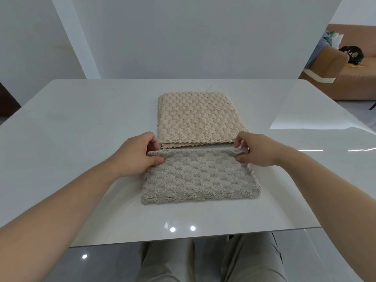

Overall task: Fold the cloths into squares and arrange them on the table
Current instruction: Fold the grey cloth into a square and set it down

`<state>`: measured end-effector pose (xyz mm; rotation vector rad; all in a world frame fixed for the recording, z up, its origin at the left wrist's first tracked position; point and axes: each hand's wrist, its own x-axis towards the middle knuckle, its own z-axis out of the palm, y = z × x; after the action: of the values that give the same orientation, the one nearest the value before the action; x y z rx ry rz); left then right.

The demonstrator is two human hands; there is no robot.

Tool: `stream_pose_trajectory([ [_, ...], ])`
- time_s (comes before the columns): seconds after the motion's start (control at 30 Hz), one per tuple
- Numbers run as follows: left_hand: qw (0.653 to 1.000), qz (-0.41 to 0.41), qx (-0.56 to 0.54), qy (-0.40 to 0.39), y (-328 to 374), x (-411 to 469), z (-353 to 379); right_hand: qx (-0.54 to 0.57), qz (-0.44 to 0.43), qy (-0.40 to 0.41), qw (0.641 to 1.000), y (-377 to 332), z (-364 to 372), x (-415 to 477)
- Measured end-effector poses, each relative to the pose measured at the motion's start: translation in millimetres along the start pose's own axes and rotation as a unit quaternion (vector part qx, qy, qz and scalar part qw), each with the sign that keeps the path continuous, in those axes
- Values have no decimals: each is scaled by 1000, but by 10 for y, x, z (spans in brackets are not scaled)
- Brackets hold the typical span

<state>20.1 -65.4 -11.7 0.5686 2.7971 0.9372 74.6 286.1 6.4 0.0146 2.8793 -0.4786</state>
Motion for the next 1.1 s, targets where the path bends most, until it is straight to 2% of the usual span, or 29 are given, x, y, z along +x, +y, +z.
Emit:
stream_pose_trajectory([
  [0.17,999,5,-31,-20,72,-13,-205,-19,9,0,1000,-1,-168,-8],
  [0.37,993,-45,-97,-53,269,-72,-435,0,0,-20,1000,-82,-428,-181],
  [0.53,995,-64,-76,-24,453,-140,-628,37,-7,-37,999,-222,-677,-432],
  [0.67,990,-28,-128,44,611,-271,-762,137,-13,37,990,-316,-816,-667],
  [0.73,992,7,-85,98,659,-380,-764,171,-23,93,981,-317,-810,-807],
  [0.8,987,46,-54,147,668,-536,-662,128,-32,156,979,-298,-707,-938],
  [0.87,981,92,-48,163,585,-709,-435,89,-29,199,975,-235,-474,-1036],
  [0.97,980,153,-3,127,338,-896,15,96,-23,168,981,-74,49,-1141],
  [1.1,982,162,34,93,94,-1046,422,65,-26,137,988,57,586,-1234],
])
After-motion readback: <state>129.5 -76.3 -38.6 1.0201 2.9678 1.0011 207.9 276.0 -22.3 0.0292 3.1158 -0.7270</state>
